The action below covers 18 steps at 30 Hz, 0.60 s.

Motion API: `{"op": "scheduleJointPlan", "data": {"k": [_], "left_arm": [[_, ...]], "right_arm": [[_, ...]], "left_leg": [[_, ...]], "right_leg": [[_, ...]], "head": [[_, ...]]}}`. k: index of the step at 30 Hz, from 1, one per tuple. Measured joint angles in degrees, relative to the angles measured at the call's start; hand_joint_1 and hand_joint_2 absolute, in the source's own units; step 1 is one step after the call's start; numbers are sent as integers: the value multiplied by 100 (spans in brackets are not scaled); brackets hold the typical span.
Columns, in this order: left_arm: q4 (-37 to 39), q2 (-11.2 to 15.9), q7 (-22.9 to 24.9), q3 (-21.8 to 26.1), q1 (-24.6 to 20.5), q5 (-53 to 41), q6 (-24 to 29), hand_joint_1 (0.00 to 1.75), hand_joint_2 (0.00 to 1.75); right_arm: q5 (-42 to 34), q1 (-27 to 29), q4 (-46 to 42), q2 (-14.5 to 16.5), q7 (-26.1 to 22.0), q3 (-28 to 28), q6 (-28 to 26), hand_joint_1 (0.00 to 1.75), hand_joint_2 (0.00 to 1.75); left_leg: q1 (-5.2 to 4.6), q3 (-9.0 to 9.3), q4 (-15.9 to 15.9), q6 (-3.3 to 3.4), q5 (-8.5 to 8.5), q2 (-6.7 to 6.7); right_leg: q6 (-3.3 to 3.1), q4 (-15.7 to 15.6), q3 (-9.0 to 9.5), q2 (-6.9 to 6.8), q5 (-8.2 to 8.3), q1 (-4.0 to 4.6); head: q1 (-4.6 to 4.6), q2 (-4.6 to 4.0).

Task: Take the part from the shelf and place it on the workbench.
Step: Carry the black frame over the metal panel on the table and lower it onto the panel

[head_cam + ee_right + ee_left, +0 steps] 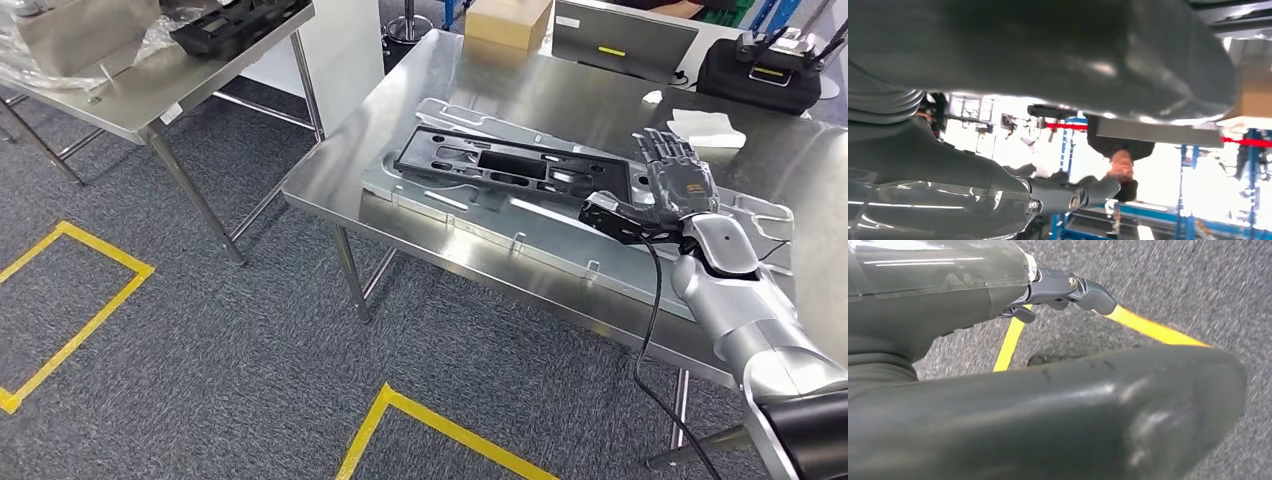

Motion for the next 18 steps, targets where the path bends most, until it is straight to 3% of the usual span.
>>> {"op": "scheduleJointPlan", "data": {"k": [3,4,5,6,7,9,10,11,13,14,15,18], "left_arm": [[0,1,-1,5,-3,-2,0,0,0],[0,1,0,5,-4,-2,0,0,0],[0,1,1,5,-4,-3,0,0,0],[0,1,1,5,-4,-3,0,0,0],[0,1,2,5,-7,-4,0,0,0],[0,2,1,5,-22,-7,0,0,0],[0,3,-1,5,-29,-9,0,0,0],[0,4,-1,5,-35,-11,0,0,0],[1,2,1,5,-35,-18,-2,0,0],[1,-1,3,5,-38,-23,-2,0,0],[1,-3,4,6,-41,-28,-3,0,0],[0,-8,8,8,-46,-46,-7,0,0]], "right_arm": [[-27,109,-49,-50,-19,-60,-26,0,0],[-44,161,-54,-72,-29,-74,-31,0,0],[-66,212,-56,-96,-38,-89,-36,0,0],[-86,260,-59,-120,-48,-104,-41,0,0],[-107,304,-69,-146,-61,-124,-49,0,0],[-144,393,-117,-206,-94,-173,-83,0,0],[-156,444,-147,-235,-106,-193,-107,0,0],[-157,501,-177,-256,-113,-206,-129,0,0],[-124,648,-234,-278,-109,-216,-162,0,0],[-96,730,-261,-288,-103,-219,-172,0,0],[-69,807,-289,-300,-96,-223,-179,0,0],[-13,965,-355,-321,-88,-227,-180,0,0]], "left_leg": [[21,-294,1050,-37,-753,-1],[23,-326,1324,-45,-842,-1],[23,-270,1417,-44,-806,-1],[22,-118,1305,-32,-678,-1],[21,137,998,-6,-535,-3],[0,720,170,68,-483,-9],[-19,907,-134,102,-517,-12],[-41,987,-300,132,-559,-15],[-50,938,-382,201,-451,-10],[-41,896,-424,248,-369,-1],[-27,837,-465,292,-267,10],[-26,569,-496,349,-5,25]], "right_leg": [[-72,5,-209,-6,176,23],[-72,11,-286,-7,234,33],[-66,18,-364,-7,292,42],[-57,27,-442,-7,348,50],[-45,36,-515,-7,405,57],[-1,50,-621,-8,513,67],[32,44,-644,-11,567,67],[70,26,-652,-15,621,60],[147,-34,-662,-17,726,46],[178,-21,-692,-13,674,42],[202,86,-747,-7,501,40],[254,1046,-995,2,-365,26]], "head": [[-1,0],[-1,1],[-1,1],[0,1],[1,0],[2,0],[3,0],[4,0],[5,1],[5,1],[5,1],[6,1]]}}
